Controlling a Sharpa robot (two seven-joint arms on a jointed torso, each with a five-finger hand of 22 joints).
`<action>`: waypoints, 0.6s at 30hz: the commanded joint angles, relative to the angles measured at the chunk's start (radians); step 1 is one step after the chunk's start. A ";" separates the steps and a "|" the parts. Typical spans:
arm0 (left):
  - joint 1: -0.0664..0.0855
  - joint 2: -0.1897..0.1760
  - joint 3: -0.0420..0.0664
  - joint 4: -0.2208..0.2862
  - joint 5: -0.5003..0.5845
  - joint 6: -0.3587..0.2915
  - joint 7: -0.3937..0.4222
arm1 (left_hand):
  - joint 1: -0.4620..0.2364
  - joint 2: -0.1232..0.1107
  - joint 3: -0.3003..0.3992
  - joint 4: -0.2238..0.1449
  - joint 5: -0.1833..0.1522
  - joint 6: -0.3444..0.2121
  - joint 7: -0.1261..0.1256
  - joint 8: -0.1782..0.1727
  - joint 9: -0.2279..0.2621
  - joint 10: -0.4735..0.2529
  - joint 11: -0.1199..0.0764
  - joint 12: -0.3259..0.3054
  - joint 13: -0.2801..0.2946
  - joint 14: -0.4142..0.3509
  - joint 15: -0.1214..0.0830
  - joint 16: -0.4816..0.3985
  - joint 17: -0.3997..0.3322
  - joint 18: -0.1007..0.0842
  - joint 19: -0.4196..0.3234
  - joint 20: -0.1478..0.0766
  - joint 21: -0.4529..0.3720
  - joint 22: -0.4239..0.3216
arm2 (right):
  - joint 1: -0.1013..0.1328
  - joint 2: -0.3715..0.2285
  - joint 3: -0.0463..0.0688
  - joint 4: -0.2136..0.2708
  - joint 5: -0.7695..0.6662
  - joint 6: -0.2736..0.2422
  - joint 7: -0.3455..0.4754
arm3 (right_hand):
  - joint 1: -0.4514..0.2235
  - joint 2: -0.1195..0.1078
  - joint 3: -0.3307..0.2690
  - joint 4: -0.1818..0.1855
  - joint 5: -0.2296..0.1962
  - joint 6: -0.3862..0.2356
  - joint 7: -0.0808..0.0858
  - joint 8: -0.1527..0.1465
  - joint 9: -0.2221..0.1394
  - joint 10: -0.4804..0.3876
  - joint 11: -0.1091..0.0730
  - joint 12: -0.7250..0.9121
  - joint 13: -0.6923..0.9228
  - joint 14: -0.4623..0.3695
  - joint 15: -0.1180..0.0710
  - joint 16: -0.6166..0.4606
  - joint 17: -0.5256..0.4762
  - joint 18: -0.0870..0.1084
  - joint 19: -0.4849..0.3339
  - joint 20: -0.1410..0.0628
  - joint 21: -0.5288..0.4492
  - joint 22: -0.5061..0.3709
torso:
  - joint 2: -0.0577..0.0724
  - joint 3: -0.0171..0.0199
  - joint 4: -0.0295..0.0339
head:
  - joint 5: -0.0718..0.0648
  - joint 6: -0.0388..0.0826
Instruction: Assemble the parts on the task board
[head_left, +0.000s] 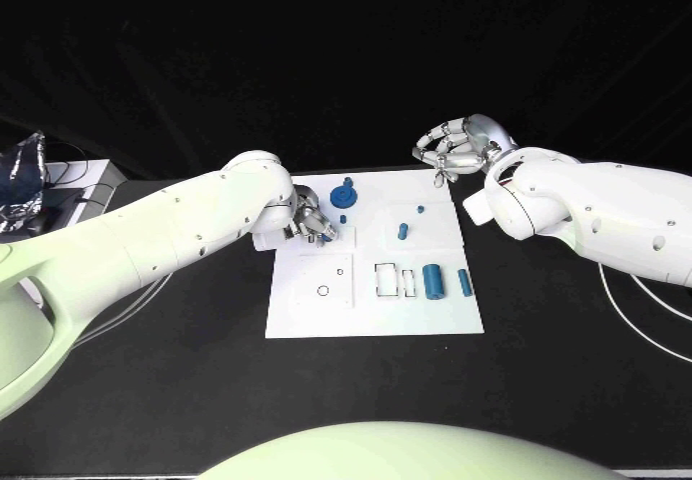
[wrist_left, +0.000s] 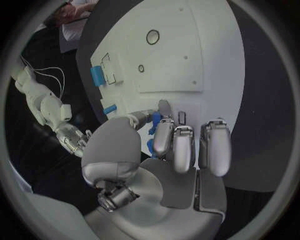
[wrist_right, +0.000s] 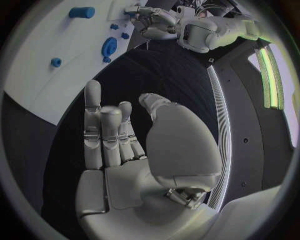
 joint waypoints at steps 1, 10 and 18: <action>-0.009 0.001 -0.005 0.004 0.009 0.046 -0.011 | 0.031 0.033 0.093 -0.088 0.002 0.002 -0.008 -0.003 0.001 -0.001 0.002 -0.005 0.001 0.106 -0.003 0.003 0.263 -0.013 0.009 0.003 -0.003 0.092 | 0.000 0.001 0.000 0.000 -0.010 0.013 0.011 | -0.001 -0.008 0.005 0.000 0.006 -0.003 0.004 -0.005 0.001 -0.009 0.001 -0.004 -0.001 0.001 0.002 -0.003 -0.001 0.012 0.006 0.000 -0.004 -0.001 | 0.001 0.0003 -0.0004 | 0.000 0.000; -0.009 0.003 -0.005 0.003 0.008 0.043 -0.012 | 0.032 0.034 0.096 -0.090 0.002 0.002 -0.008 -0.003 0.002 -0.001 0.002 -0.006 0.001 0.106 -0.003 0.003 0.263 -0.013 0.010 0.003 -0.003 0.092 | 0.000 0.002 0.000 -0.001 -0.010 0.014 0.011 | -0.002 -0.009 0.009 -0.001 0.005 -0.004 0.005 -0.008 0.002 -0.011 0.002 -0.006 -0.006 0.000 0.003 -0.010 -0.001 0.012 0.007 0.000 -0.009 -0.005 | 0.001 0.0001 -0.0001 | 0.000 -0.001; -0.009 0.002 -0.005 -0.007 0.005 0.045 -0.015 | 0.032 0.033 0.098 -0.093 0.001 0.002 -0.008 -0.003 0.002 -0.001 0.003 -0.006 0.000 0.106 -0.003 0.003 0.263 -0.013 0.009 0.003 -0.003 0.092 | 0.000 0.003 0.000 -0.002 -0.010 0.014 0.011 | -0.002 -0.009 0.009 -0.001 0.005 -0.004 0.005 -0.008 0.002 -0.011 0.002 -0.006 -0.006 0.000 0.003 -0.010 -0.001 0.012 0.007 0.000 -0.009 -0.005 | 0.001 0.0003 0.0003 | -0.001 -0.002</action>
